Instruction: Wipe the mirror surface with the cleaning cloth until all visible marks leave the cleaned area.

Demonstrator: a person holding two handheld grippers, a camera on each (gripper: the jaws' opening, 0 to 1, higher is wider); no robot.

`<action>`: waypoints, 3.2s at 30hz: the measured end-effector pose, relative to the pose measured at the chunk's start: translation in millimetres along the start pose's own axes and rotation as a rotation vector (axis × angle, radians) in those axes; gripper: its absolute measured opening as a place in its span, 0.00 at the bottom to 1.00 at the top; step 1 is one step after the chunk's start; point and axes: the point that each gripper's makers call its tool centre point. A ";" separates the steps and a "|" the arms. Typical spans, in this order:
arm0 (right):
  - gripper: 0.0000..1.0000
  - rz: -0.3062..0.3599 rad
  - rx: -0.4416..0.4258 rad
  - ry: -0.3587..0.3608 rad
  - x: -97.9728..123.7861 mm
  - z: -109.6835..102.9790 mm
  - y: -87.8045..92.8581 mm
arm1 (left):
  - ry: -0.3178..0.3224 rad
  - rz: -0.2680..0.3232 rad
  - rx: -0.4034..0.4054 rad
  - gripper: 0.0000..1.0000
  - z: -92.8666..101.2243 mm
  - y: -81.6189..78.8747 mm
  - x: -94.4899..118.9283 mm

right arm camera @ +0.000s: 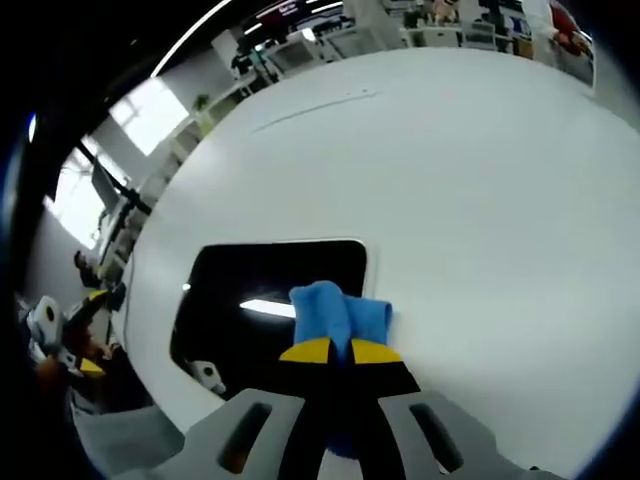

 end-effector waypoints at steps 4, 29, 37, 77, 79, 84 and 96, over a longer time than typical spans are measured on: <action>0.00 -0.003 0.003 0.007 1.0 -1.3 2.3 | -0.004 0.006 0.006 0.99 -0.7 0.3 0.6; 0.00 -0.016 0.036 0.026 5.1 -9.3 20.9 | -0.007 0.006 -0.006 0.99 -5.5 1.6 -0.8; 0.00 -0.027 0.022 0.031 6.4 -9.6 24.1 | -0.013 0.021 -0.004 0.99 -8.3 -5.6 -0.9; 0.00 -0.039 0.002 -0.003 5.1 -30.4 37.7 | -0.033 0.043 0.019 0.99 -5.8 -7.6 4.1; 0.00 -0.040 0.004 -0.010 3.1 -34.8 37.2 | -0.031 0.041 0.018 0.99 -5.6 -7.5 4.6; 0.00 -0.040 0.005 -0.026 -1.4 -46.7 35.4 | -0.033 0.036 0.014 0.99 -7.6 -5.7 5.6; 0.00 -0.041 0.011 -0.053 -11.9 -68.1 30.5 | -0.036 0.048 0.026 0.99 -9.3 -5.6 11.4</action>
Point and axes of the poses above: the point that each gripper's makers call its tool centre point, and the gripper's own axes: x roughly backward along the fingers, z roughly to its right, y roughly out of its underside, and after that the axes turned 8 degrees about -z, right-handed
